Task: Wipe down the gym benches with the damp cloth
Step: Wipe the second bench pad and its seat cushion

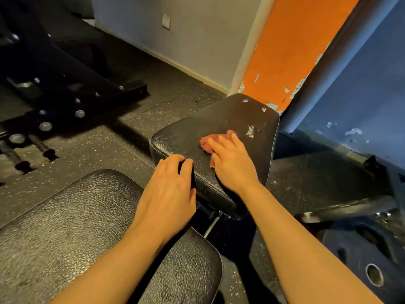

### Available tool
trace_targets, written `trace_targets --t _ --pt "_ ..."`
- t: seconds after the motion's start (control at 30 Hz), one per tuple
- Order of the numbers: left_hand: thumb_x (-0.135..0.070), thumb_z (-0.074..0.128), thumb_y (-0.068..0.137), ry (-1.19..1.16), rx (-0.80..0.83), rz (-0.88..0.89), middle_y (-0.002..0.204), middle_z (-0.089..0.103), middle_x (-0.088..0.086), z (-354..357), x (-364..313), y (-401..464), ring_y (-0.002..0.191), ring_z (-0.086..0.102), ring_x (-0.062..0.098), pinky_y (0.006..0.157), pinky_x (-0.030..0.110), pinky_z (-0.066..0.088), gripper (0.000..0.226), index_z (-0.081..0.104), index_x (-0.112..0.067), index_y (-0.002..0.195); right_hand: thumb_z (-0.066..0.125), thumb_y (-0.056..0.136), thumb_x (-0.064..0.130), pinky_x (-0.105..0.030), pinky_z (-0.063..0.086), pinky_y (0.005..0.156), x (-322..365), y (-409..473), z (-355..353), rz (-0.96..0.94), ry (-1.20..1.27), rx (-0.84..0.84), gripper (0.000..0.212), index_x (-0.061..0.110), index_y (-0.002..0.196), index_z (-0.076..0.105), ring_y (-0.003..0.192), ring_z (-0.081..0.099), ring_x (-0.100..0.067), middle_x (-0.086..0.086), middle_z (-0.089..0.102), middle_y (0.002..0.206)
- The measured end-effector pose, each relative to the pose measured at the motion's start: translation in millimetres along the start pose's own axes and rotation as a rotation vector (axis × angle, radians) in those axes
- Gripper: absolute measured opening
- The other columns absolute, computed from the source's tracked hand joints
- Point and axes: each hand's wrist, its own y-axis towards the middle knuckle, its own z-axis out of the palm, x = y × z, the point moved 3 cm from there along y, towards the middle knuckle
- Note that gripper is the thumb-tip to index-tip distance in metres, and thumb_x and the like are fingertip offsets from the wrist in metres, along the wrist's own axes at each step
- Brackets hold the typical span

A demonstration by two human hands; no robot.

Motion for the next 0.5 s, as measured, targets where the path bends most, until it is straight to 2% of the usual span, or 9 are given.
trace_targets --t 0.1,0.17,0.27,0.33,0.43,0.5 --pt "-0.026 0.063 0.085 0.009 0.003 0.006 0.133 0.044 0.009 -2 -1 -1 0.116 0.048 0.026 0.095 0.033 0.043 0.052 0.047 -0.008 0.131 0.024 0.100 0.032 -0.036 0.008 0.120 34 -14 -7 -0.101 0.058 -0.019 0.049 0.024 0.147 0.037 0.148 0.005 -0.028 -0.003 0.031 0.155" --pt "-0.027 0.063 0.085 0.006 0.011 0.013 0.134 0.044 0.007 -3 -2 -1 0.117 0.048 0.024 0.095 0.031 0.043 0.053 0.046 -0.010 0.132 0.033 0.103 0.026 -0.032 0.006 0.119 30 -23 -12 -0.152 0.086 -0.006 0.045 0.025 0.148 0.034 0.149 0.001 -0.023 0.000 0.026 0.158" --pt "-0.028 0.062 0.086 -0.011 0.002 -0.001 0.135 0.042 0.003 -2 0 -1 0.119 0.046 0.021 0.097 0.028 0.041 0.053 0.045 -0.012 0.134 0.035 0.103 0.023 -0.031 0.007 0.119 15 -25 -19 -0.146 0.127 0.019 0.045 0.025 0.148 0.035 0.149 0.002 -0.021 0.000 0.026 0.158" --pt "-0.026 0.062 0.086 -0.006 -0.001 -0.006 0.133 0.043 0.004 0 0 1 0.116 0.047 0.021 0.095 0.028 0.041 0.049 0.046 -0.011 0.130 0.036 0.102 0.024 -0.033 0.006 0.119 17 -17 -18 -0.109 0.081 0.010 0.045 0.021 0.147 0.037 0.148 0.003 -0.025 -0.004 0.029 0.156" --pt "-0.019 0.064 0.084 -0.010 0.017 -0.053 0.128 0.046 0.007 -1 -1 1 0.108 0.051 0.024 0.082 0.028 0.040 0.044 0.047 -0.009 0.124 0.037 0.100 0.030 -0.038 0.011 0.118 36 -10 -9 -0.081 -0.010 -0.034 0.043 0.022 0.142 0.042 0.146 0.007 -0.033 -0.009 0.037 0.150" --pt "-0.014 0.065 0.082 -0.014 0.027 -0.069 0.126 0.047 0.010 -2 -3 0 0.105 0.053 0.026 0.077 0.027 0.039 0.045 0.048 -0.007 0.123 0.033 0.099 0.032 -0.041 0.012 0.118 47 -11 -3 -0.113 0.061 -0.030 0.043 0.025 0.140 0.045 0.146 0.008 -0.033 -0.007 0.040 0.148"
